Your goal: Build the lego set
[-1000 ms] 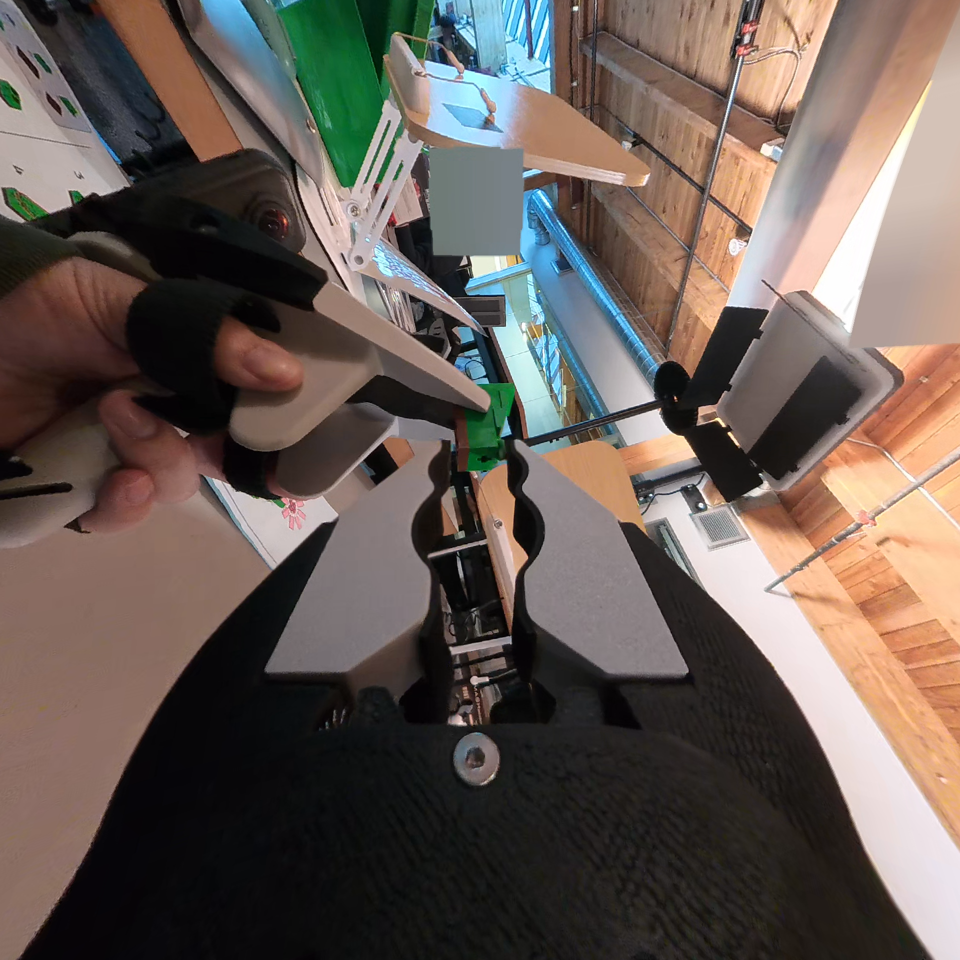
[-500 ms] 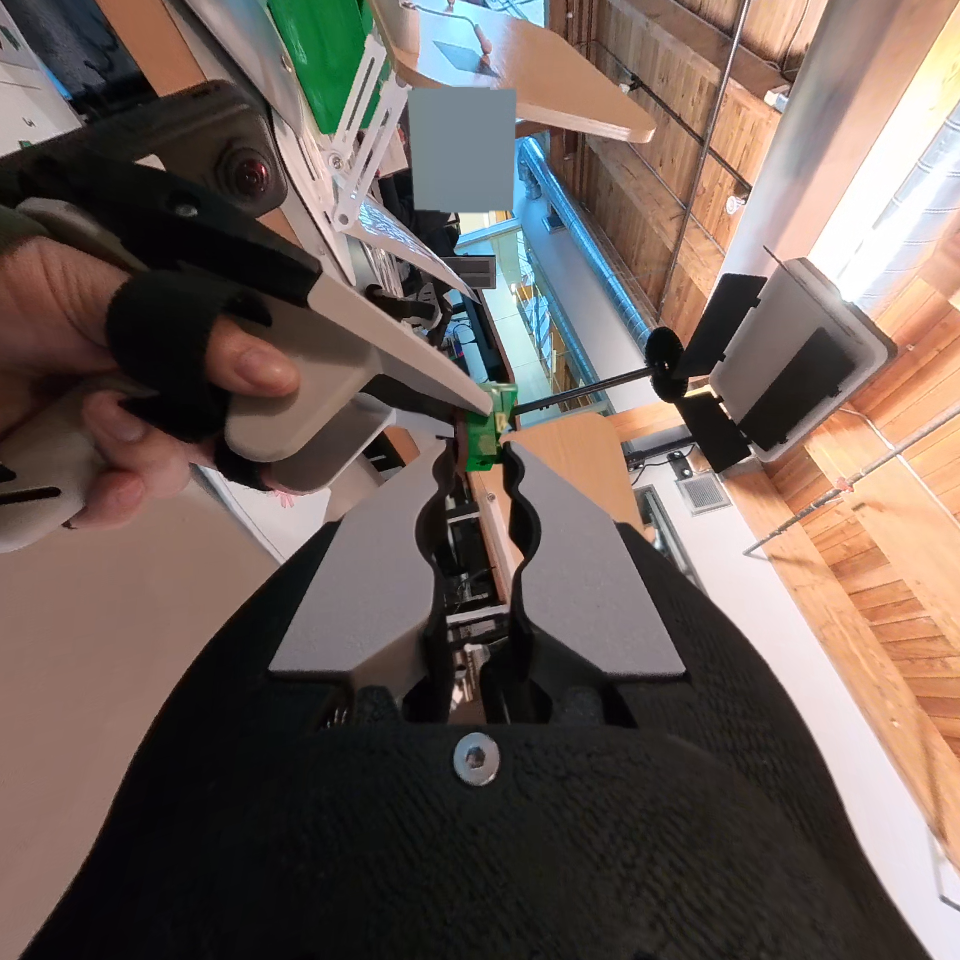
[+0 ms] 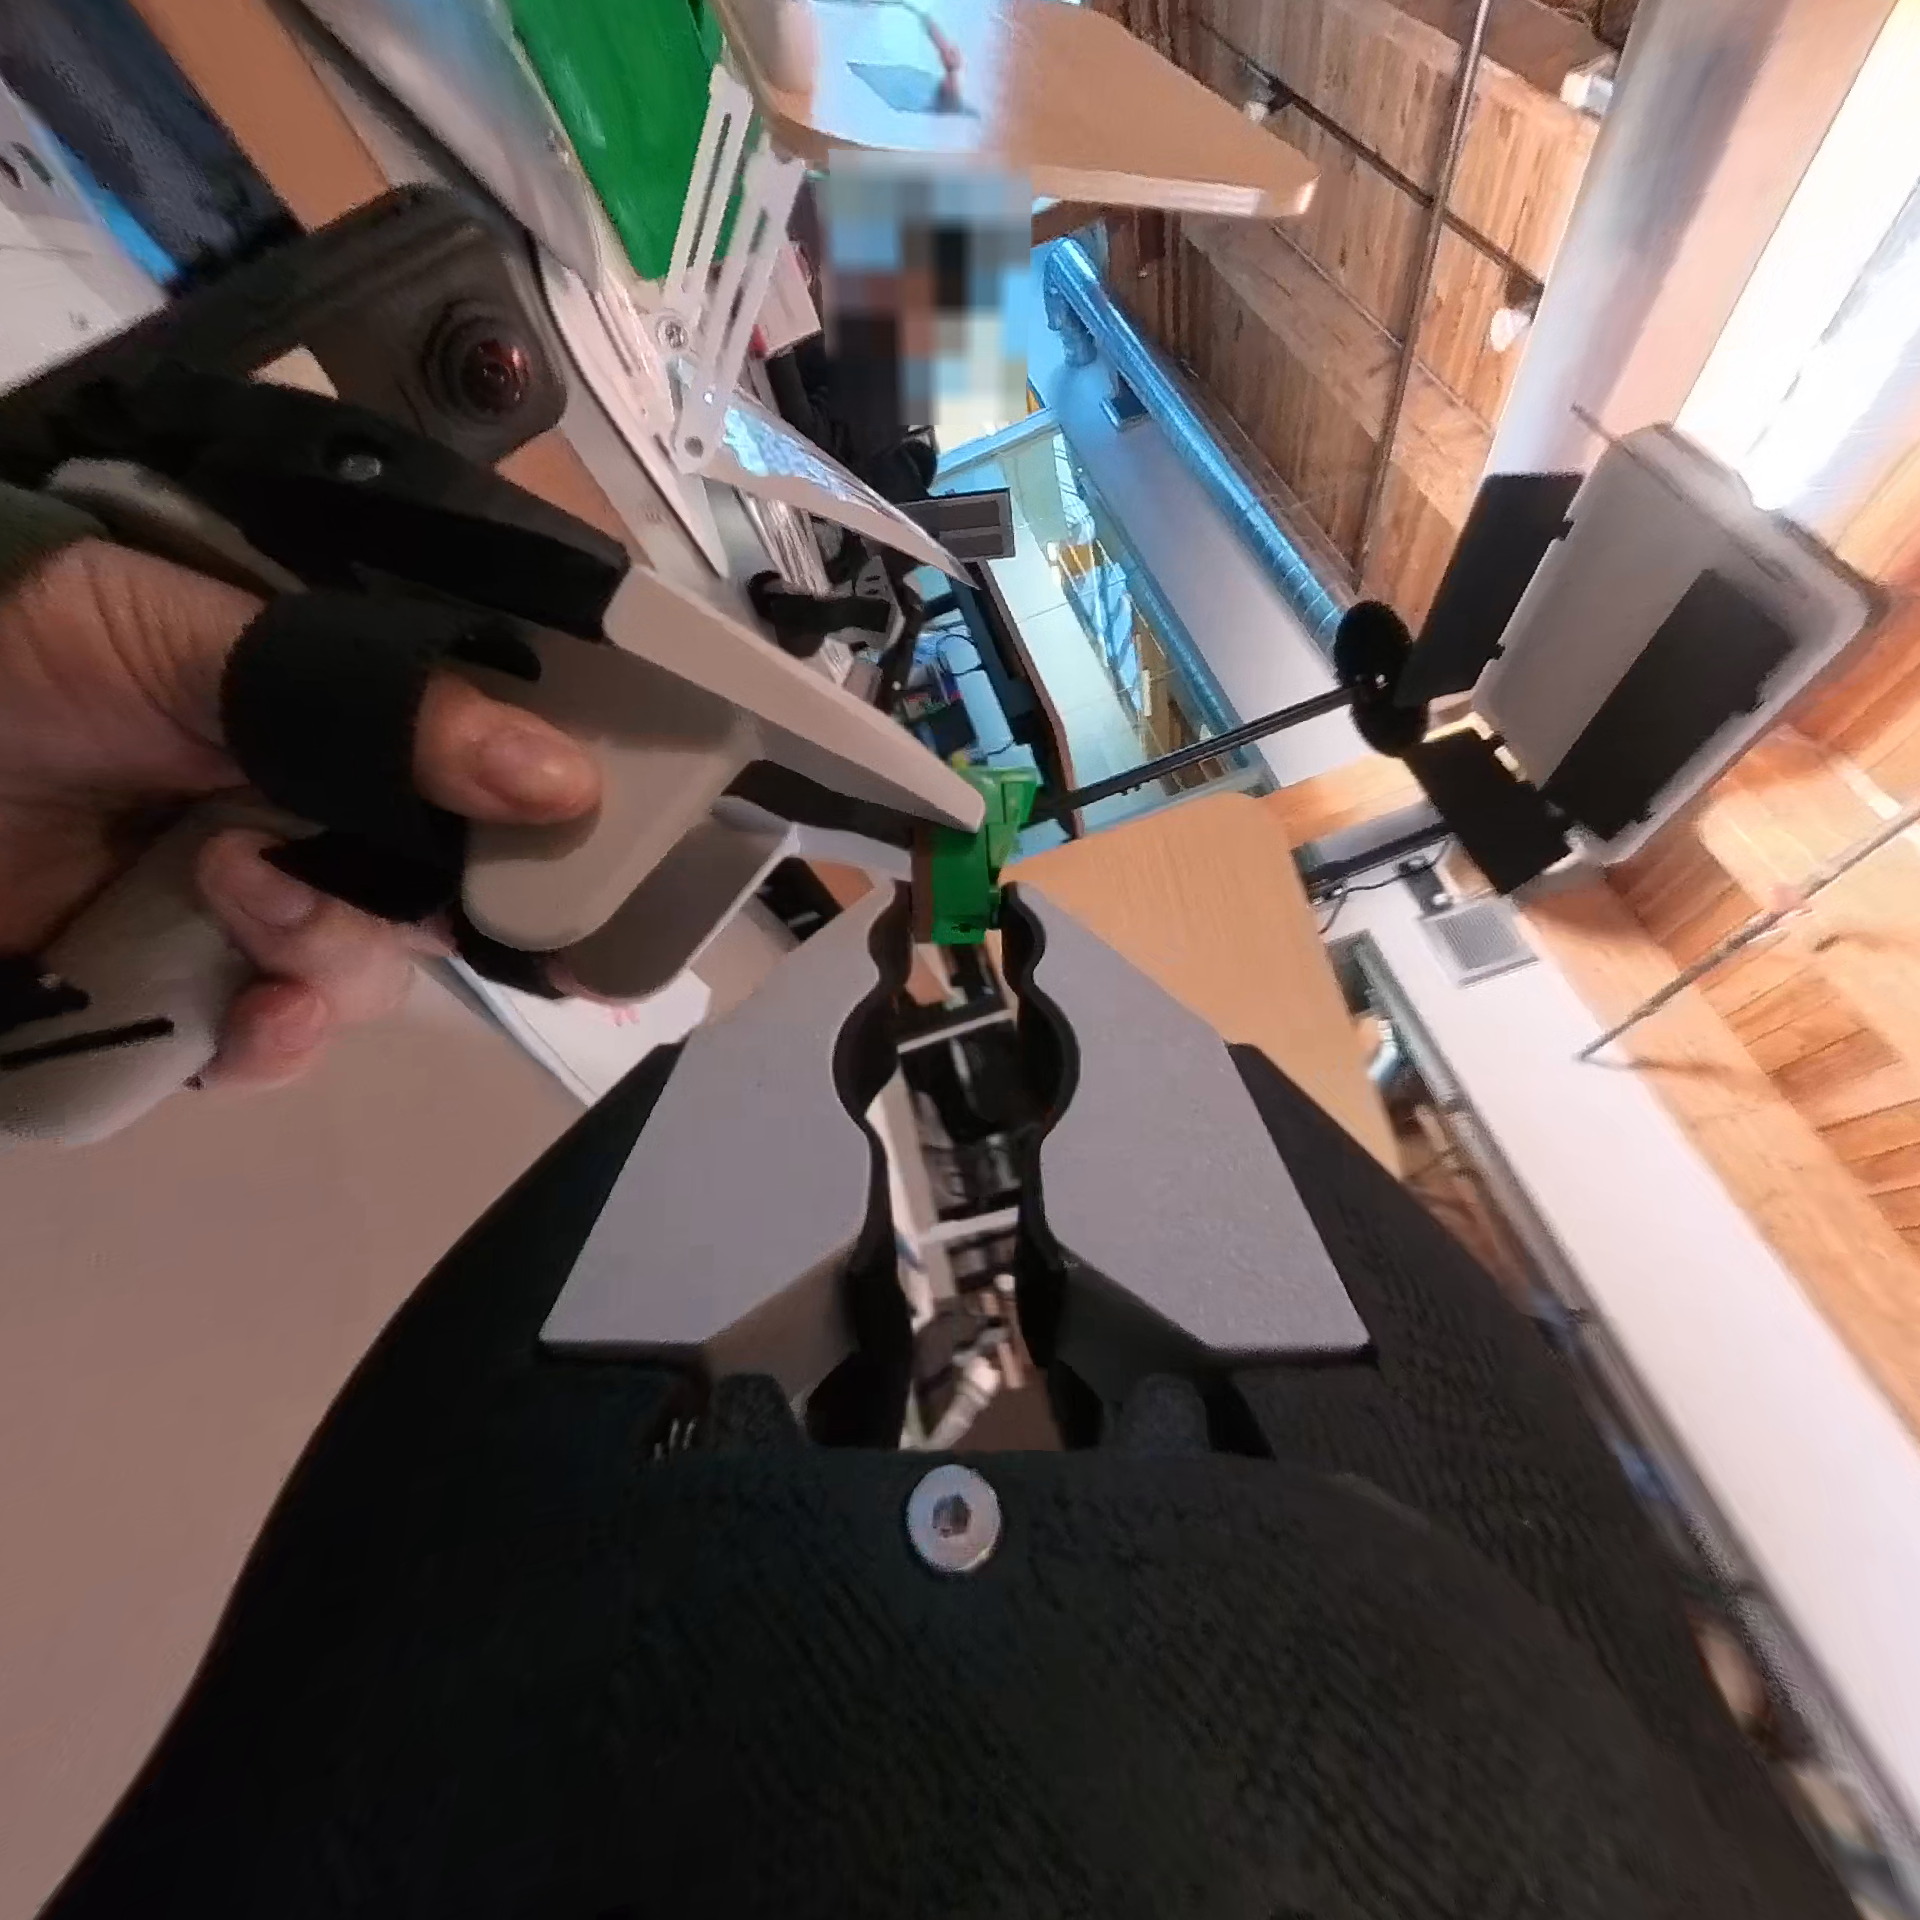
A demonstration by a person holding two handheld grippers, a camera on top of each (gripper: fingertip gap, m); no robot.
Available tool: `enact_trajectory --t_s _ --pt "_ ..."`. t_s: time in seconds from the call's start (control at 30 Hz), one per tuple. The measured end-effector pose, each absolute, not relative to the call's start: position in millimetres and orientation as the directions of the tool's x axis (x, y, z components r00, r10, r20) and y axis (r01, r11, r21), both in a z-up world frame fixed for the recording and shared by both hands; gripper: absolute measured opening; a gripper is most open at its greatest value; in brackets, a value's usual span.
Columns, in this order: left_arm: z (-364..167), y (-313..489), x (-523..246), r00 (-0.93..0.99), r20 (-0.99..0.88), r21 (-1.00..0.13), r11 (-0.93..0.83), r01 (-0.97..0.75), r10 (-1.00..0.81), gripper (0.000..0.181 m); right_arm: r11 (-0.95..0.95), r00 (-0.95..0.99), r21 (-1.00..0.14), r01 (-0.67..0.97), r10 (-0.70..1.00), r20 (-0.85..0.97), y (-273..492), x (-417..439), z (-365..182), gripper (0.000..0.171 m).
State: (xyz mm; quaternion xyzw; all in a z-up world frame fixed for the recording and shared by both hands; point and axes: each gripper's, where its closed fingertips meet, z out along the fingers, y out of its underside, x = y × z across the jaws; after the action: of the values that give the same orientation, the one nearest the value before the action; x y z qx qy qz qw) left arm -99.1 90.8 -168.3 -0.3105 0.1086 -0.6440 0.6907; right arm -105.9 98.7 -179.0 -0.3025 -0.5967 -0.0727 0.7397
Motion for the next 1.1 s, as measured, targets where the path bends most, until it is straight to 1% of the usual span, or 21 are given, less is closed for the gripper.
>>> enact_trajectory --t_s 0.07,0.1,0.13,0.27,0.43,0.8,0.9,0.97,1.03,1.1 --pt "-168.9 91.7 -99.2 0.135 0.26 -0.566 -0.038 0.824 -0.956 0.014 0.796 0.31 -0.442 0.413 0.334 0.89 96.6 -105.8 -178.8 0.016" --pt "-169.9 93.6 -99.4 0.139 0.27 -0.567 -0.041 0.823 -0.953 0.014 0.79 0.321 -0.474 0.39 0.366 0.874 95.3 -105.2 -178.1 0.024" --pt "-170.1 94.3 -100.6 0.138 0.276 -0.562 -0.043 0.826 -0.951 0.014 0.785 0.333 -0.49 0.378 0.379 0.863 95.2 -103.6 -176.7 0.027" --pt "-170.5 95.3 -101.3 0.126 0.285 -0.555 -0.056 0.83 -0.95 0.014 0.796 0.336 -0.456 0.398 0.336 0.88 96.7 -99.4 -176.4 0.024" --pt "-170.9 94.8 -99.1 0.121 0.284 -0.562 -0.063 0.825 -0.951 0.014 0.806 0.31 -0.419 0.418 0.307 0.9 95.4 -99.7 -180.7 0.015" --pt "-173.9 95.5 -92.0 0.124 0.29 -0.593 -0.077 0.801 -0.949 0.014 0.796 0.256 -0.413 0.443 0.329 0.909 97.6 -94.1 -184.3 0.014" --pt "-175.8 98.0 -88.5 0.112 0.316 -0.601 -0.107 0.792 -0.942 0.014 0.782 0.233 -0.459 0.422 0.395 0.888 100.2 -90.0 -186.3 0.014" --pt "-178.1 99.3 -82.2 0.107 0.333 -0.619 -0.132 0.774 -0.937 0.015 0.755 0.206 -0.531 0.385 0.49 0.847 101.8 -84.6 -188.7 0.014" --pt "-181.2 98.6 -73.2 0.104 0.334 -0.654 -0.151 0.742 -0.937 0.02 0.732 0.183 -0.585 0.349 0.56 0.808 103.0 -76.9 -188.0 0.014" --pt "-184.6 98.1 -65.1 0.096 0.339 -0.681 -0.174 0.711 -0.936 0.023 0.724 0.17 -0.599 0.342 0.579 0.798 105.4 -68.5 -186.4 0.014"
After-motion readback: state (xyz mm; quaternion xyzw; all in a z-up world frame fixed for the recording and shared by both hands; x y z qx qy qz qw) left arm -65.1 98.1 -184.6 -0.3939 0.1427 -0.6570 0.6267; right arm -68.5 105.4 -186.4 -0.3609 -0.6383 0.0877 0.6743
